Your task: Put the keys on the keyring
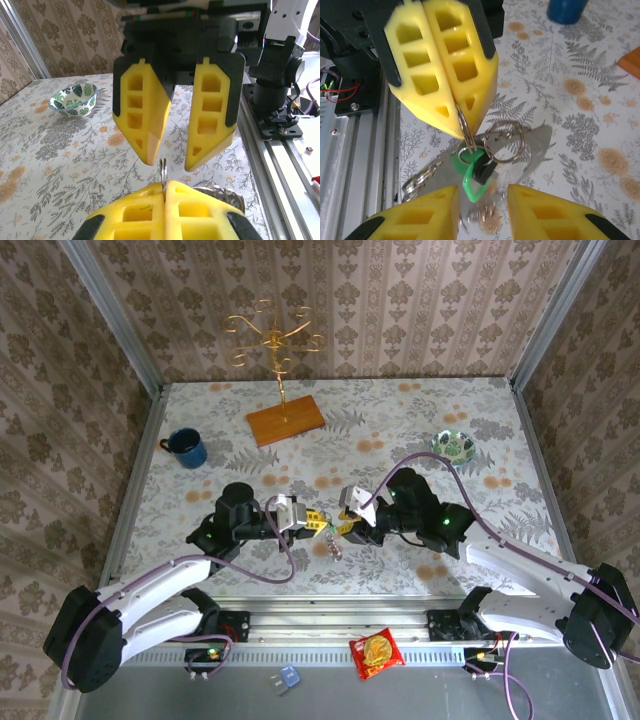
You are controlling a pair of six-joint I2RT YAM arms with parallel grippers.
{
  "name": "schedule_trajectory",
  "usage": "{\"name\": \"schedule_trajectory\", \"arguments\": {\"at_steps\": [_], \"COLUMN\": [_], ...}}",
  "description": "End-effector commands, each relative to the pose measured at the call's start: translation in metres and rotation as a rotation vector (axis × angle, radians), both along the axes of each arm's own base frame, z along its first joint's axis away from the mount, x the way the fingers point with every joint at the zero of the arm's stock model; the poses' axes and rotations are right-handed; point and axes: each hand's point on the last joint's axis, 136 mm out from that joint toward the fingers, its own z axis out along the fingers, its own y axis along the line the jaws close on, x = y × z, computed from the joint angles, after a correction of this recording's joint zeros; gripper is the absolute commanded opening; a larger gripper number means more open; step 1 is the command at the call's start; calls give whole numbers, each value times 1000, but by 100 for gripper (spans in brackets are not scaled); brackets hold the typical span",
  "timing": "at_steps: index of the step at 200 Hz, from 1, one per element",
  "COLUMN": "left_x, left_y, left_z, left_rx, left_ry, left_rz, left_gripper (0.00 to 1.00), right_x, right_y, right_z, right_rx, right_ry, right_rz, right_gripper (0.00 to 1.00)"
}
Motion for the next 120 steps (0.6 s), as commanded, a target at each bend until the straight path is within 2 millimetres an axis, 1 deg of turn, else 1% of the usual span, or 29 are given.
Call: {"name": "schedule_trajectory", "arguments": {"at_steps": [1,25,50,77,100,120], "left_x": [2,3,3,4,4,5], "left_y": [1,1,1,1,1,1], "left_z": [13,12,12,12,11,12], "left_rx": [-63,-66,-69,-69,-69,-73], "left_ry": [-16,-9,-11,-11,-14,-16], "left_rz": [12,17,22,25,30,32], "left_gripper": [0,0,0,0,0,0], "right_x": [1,4,1,-1,-2,-2], "right_y": [4,8,16,19,18,17], "right_z": [-2,-6,-8,-12,-14,-17], "right_rx": [29,26,51,62,64,56], "right_ry": [10,10,32,56,70,71], "right_rz": [-23,-30,-12,-13,-21,-30], "right_gripper": [34,34,34,35,42,43]}}
